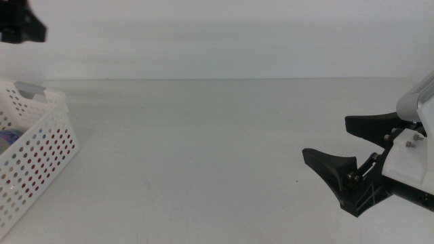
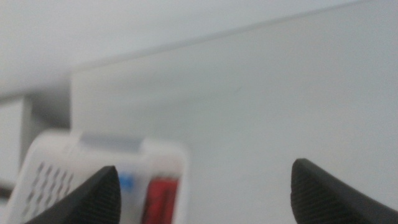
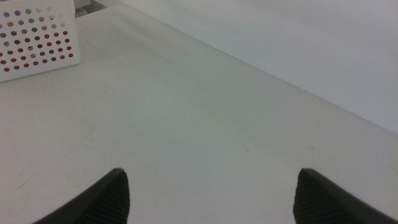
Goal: Use arms to grab the bottles and put them into the dustbin to the left of the table.
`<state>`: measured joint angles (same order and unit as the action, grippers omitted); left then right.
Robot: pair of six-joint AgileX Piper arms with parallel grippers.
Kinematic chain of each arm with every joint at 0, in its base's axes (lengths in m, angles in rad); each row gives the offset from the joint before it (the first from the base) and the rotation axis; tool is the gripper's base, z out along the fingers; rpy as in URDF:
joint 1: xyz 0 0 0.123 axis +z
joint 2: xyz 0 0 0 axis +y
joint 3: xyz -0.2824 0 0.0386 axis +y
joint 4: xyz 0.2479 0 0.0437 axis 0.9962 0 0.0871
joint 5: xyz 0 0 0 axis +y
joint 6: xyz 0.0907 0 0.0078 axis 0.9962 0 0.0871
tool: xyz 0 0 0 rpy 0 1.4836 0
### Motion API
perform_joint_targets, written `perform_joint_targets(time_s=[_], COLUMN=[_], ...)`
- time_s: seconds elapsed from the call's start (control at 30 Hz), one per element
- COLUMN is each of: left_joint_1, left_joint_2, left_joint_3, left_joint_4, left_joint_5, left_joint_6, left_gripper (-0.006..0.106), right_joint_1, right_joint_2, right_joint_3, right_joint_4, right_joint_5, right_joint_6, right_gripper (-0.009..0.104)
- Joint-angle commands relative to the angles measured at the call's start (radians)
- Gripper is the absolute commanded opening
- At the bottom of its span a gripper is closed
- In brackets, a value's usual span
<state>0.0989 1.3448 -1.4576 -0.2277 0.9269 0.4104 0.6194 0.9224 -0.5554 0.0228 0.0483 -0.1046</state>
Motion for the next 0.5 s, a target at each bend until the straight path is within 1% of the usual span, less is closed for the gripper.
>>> perform_joint_targets(time_s=[0.0,0.2,0.3,0.47], left_joint_1=[-0.055,-0.147,-0.173,-0.19], left_joint_2=[-0.084,-0.212,-0.278,-0.351], left_joint_3=[0.043,0.249,0.344,0.466], left_joint_4=[-0.025,-0.07,-0.095,-0.102], left_joint_5=[-0.17,-0.394,-0.489,-0.597], left_joint_6=[0.001,-0.005,-0.003,-0.003], left_gripper=[0.09,0.088,0.085,0.08], right_joint_1=[0.003,0.003,0.003,0.003], right_joint_2=[-0.012,-0.012,-0.012,-0.012], right_joint_3=[-0.026,-0.026,-0.026,-0.026], right_joint_4=[-0.005,-0.005,-0.005,-0.005], right_joint_5=[-0.074,-0.074,-0.074,-0.074], right_joint_6=[-0.012,-0.012,-0.012,-0.012], right_gripper=[0.071,0.071,0.071,0.071])
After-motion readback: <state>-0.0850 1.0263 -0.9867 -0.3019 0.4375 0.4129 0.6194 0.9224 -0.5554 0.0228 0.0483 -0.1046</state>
